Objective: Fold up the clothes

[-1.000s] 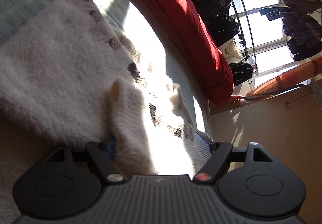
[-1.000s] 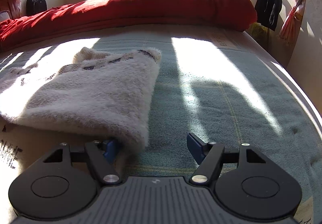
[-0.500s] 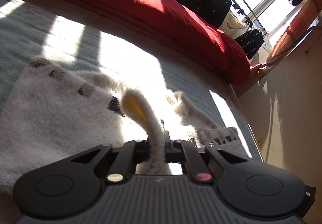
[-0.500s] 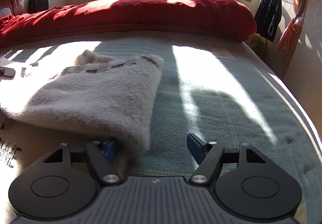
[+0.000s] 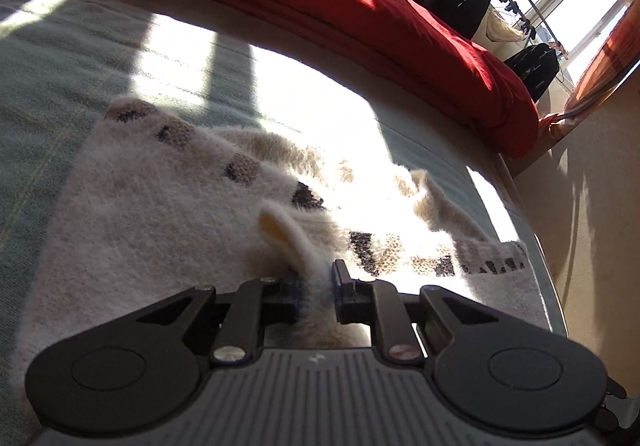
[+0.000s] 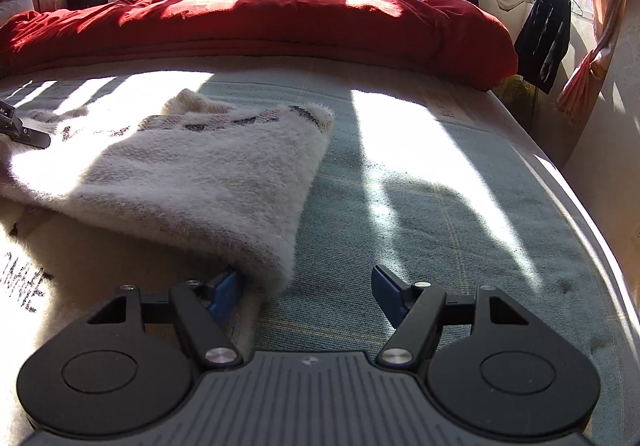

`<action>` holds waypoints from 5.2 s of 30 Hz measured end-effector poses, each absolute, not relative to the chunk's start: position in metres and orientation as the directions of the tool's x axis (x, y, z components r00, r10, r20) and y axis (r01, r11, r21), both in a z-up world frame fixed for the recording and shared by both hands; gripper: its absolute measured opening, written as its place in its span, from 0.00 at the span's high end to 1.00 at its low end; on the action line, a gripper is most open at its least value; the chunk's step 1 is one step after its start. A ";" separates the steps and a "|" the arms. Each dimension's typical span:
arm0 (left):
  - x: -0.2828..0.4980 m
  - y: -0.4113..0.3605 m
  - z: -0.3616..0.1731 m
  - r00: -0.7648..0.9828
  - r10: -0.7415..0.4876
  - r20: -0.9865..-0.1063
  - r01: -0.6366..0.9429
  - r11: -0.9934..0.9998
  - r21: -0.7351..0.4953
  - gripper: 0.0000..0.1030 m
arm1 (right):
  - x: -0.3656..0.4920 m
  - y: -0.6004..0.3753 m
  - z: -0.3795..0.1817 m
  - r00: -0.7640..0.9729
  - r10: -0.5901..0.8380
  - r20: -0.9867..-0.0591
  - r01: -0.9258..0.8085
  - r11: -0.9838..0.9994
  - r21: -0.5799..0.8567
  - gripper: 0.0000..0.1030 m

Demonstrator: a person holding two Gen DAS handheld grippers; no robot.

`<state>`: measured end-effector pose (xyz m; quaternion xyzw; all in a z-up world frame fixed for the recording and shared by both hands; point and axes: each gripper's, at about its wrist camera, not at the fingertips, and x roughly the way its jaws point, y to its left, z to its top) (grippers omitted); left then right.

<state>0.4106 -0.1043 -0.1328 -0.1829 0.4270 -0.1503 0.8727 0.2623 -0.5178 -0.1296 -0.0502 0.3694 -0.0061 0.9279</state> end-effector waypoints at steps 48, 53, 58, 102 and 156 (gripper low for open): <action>0.381 -0.290 -0.141 0.468 -0.572 -0.673 0.609 0.761 -0.224 0.62 | 0.341 -0.518 -0.106 0.773 0.174 -0.610 -0.118 0.984 0.130 0.83; 0.389 -0.276 -0.149 0.443 -0.610 -0.657 0.585 0.752 -0.305 0.60 | 0.380 -0.531 -0.149 0.710 0.131 -0.692 -0.057 0.990 0.130 0.87; 0.391 -0.260 -0.128 0.485 -0.607 -0.630 0.581 0.762 -0.287 0.63 | 0.374 -0.539 -0.141 0.730 0.161 -0.664 -0.044 0.981 0.189 0.86; 0.369 -0.149 -0.127 0.601 -0.398 -0.693 0.384 0.904 -0.186 0.58 | 0.335 -0.434 -0.123 0.646 0.263 -0.717 -0.219 0.963 0.156 0.53; 0.243 -0.137 -0.130 0.700 -0.253 -0.668 0.339 0.941 -0.001 0.23 | 0.211 -0.401 -0.121 0.709 -0.034 -0.704 -0.002 0.999 -0.050 0.11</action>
